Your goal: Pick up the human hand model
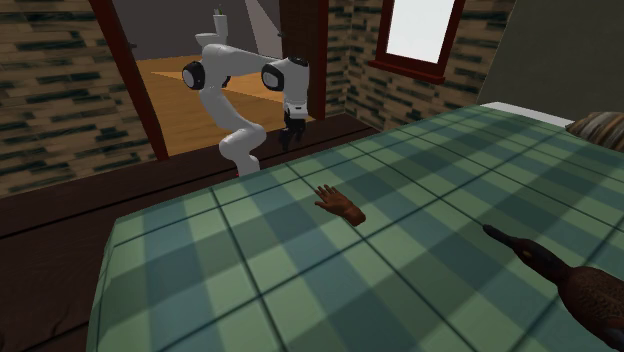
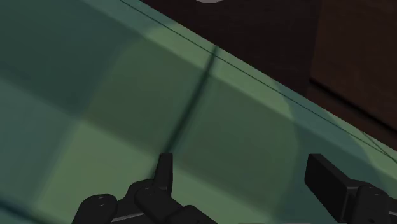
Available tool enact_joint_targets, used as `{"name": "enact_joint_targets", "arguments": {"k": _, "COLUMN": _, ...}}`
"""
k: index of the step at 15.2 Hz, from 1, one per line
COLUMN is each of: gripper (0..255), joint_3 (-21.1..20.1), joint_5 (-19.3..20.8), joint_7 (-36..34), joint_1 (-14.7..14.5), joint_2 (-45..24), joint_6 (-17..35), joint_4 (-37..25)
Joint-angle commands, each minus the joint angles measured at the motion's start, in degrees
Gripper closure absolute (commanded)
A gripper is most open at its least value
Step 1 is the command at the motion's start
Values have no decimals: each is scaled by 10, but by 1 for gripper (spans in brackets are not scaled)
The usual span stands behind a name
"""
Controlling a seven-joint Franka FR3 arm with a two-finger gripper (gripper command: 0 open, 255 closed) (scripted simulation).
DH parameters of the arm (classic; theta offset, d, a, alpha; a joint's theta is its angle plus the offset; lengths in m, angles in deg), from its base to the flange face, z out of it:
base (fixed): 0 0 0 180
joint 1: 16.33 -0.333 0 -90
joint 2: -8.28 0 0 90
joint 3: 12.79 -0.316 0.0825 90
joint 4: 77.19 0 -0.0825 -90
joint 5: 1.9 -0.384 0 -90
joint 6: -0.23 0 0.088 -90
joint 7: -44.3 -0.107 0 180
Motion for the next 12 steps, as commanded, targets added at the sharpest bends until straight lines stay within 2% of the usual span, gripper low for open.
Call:
{"name": "enact_joint_targets", "arguments": {"k": 1, "gripper": 0, "joint_3": 0, "joint_5": 0, "joint_7": 0, "joint_1": 0, "joint_2": 0, "joint_6": 0, "joint_4": 0}}
{"name": "enact_joint_targets", "arguments": {"k": 6, "gripper": 0, "joint_3": 20, "joint_5": 16, "joint_7": 10, "joint_1": 19, "joint_2": -111, "joint_6": 36, "joint_4": -77}}
{"name": "enact_joint_targets", "arguments": {"k": 12, "gripper": 0, "joint_3": 43, "joint_5": 26, "joint_7": 21, "joint_1": 37, "joint_2": -240, "joint_6": 56, "joint_4": -189}}
